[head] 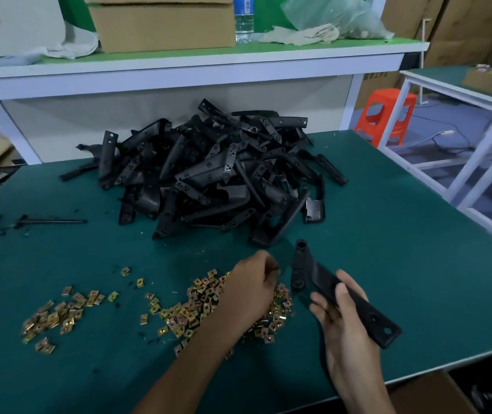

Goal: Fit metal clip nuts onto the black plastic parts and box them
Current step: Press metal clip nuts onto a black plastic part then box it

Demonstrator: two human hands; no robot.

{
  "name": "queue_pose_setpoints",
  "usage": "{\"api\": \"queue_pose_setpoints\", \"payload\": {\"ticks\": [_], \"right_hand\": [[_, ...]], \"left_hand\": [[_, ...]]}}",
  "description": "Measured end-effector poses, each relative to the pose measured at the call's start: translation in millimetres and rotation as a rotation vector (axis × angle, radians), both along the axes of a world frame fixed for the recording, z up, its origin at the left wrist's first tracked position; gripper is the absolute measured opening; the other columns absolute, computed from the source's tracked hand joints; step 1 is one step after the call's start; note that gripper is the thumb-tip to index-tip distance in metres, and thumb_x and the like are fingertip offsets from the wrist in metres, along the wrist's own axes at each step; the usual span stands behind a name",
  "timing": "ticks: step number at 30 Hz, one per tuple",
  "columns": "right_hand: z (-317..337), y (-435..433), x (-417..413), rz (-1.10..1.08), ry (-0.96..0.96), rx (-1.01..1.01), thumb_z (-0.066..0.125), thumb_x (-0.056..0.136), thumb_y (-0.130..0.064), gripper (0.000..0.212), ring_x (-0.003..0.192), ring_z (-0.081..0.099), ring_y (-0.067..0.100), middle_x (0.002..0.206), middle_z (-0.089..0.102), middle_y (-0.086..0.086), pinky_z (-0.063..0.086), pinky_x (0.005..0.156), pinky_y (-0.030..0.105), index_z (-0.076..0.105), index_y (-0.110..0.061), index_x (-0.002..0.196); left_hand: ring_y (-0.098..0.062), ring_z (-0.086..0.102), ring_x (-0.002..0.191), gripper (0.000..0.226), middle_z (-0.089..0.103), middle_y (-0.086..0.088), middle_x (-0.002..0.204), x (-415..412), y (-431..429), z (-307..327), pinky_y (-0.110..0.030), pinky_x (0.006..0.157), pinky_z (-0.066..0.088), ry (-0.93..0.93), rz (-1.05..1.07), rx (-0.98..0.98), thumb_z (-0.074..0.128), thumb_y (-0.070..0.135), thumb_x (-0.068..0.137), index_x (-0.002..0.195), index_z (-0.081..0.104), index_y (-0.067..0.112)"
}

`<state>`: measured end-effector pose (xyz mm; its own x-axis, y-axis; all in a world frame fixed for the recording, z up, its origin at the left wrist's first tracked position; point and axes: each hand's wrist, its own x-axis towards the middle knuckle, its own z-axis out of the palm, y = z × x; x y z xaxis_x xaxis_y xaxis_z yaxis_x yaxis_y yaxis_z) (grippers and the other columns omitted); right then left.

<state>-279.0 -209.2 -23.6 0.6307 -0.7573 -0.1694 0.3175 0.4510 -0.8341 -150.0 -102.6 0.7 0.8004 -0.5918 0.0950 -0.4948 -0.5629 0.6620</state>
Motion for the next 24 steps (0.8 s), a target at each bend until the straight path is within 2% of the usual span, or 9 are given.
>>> {"api": "queue_pose_setpoints", "payload": {"ticks": [2,3,4,6,8,10,13,19,24], "right_hand": [[2.0,4.1,2.9,0.014,-0.022,0.003,0.063,0.088,-0.027,0.040,0.086,0.072,0.021,0.110,0.073,0.012,0.060,0.073,0.026,0.065,-0.017,0.126],[2.8,7.3,5.0,0.026,-0.033,-0.004,0.063,0.089,-0.027,0.039,0.087,0.072,0.021,0.109,0.074,0.011,0.060,0.073,0.026,0.065,-0.018,0.126],[2.8,11.0,7.2,0.041,-0.044,-0.013,0.063,0.090,-0.027,0.038,0.088,0.073,0.022,0.109,0.075,0.011,0.060,0.074,0.027,0.065,-0.018,0.127],[2.2,19.3,12.1,0.072,-0.060,-0.011,0.061,0.091,-0.028,0.037,0.090,0.073,0.024,0.110,0.075,0.011,0.060,0.073,0.027,0.064,-0.018,0.127],[1.5,27.2,16.7,0.096,-0.066,0.012,0.061,0.091,-0.028,0.037,0.089,0.073,0.024,0.109,0.075,0.013,0.060,0.071,0.027,0.064,-0.016,0.126],[-1.2,33.3,19.2,0.121,-0.060,0.030,0.061,0.091,-0.029,0.037,0.086,0.073,0.022,0.109,0.075,0.015,0.060,0.069,0.027,0.065,-0.017,0.126],[-6.5,38.0,19.9,0.174,-0.047,0.042,0.061,0.090,-0.028,0.037,0.087,0.073,0.020,0.113,0.075,0.014,0.060,0.070,0.026,0.067,-0.020,0.126],[-10.4,40.0,18.0,0.241,-0.024,-0.022,0.062,0.089,-0.029,0.044,0.099,0.072,0.027,0.121,0.072,0.018,0.060,0.077,0.028,0.065,-0.019,0.132],[-13.0,38.1,16.7,0.255,-0.024,-0.063,0.061,0.090,-0.030,0.041,0.094,0.073,0.023,0.119,0.073,0.016,0.060,0.074,0.026,0.067,-0.024,0.130]], "left_hand": [[0.004,0.060,0.076,0.022,0.067,0.019,0.097,-7.1,14.0,10.2,-0.014,0.068,0.047,0.190,0.025,-0.157,0.052,0.031,0.103,0.122,0.061,0.035],[0.003,0.061,0.071,0.023,0.068,0.019,0.090,-10.6,22.0,13.3,-0.009,0.062,0.044,0.259,0.045,-0.226,0.051,0.031,0.103,0.121,0.062,0.041],[0.003,0.064,0.074,0.022,0.070,0.018,0.088,-13.6,29.9,15.7,-0.009,0.063,0.046,0.327,0.080,-0.301,0.054,0.030,0.102,0.116,0.066,0.042],[0.002,0.068,0.084,0.018,0.074,0.015,0.094,-19.4,45.1,19.8,-0.012,0.072,0.050,0.502,0.161,-0.498,0.065,0.022,0.097,0.107,0.072,0.034],[-0.007,0.070,0.079,0.014,0.077,0.000,0.090,-23.7,57.4,22.2,-0.017,0.070,0.052,0.722,0.191,-0.696,0.074,0.017,0.088,0.102,0.075,0.021],[-0.013,0.067,0.072,0.017,0.075,-0.008,0.084,-26.5,66.0,23.6,-0.020,0.065,0.053,0.850,0.195,-0.815,0.078,0.021,0.079,0.093,0.076,0.011],[-0.010,0.060,0.063,0.018,0.069,-0.005,0.073,-28.9,70.6,25.1,-0.021,0.056,0.050,0.887,0.207,-0.814,0.078,0.032,0.075,0.077,0.076,0.015],[-0.010,0.055,0.058,0.020,0.063,-0.002,0.067,-34.7,65.6,24.1,-0.022,0.053,0.046,0.939,0.243,-0.761,0.070,0.030,0.090,0.076,0.074,0.016],[-0.010,0.051,0.052,0.028,0.057,-0.001,0.060,-37.1,64.3,22.1,-0.021,0.050,0.043,0.979,0.263,-0.751,0.069,0.033,0.090,0.065,0.071,0.021]]}}
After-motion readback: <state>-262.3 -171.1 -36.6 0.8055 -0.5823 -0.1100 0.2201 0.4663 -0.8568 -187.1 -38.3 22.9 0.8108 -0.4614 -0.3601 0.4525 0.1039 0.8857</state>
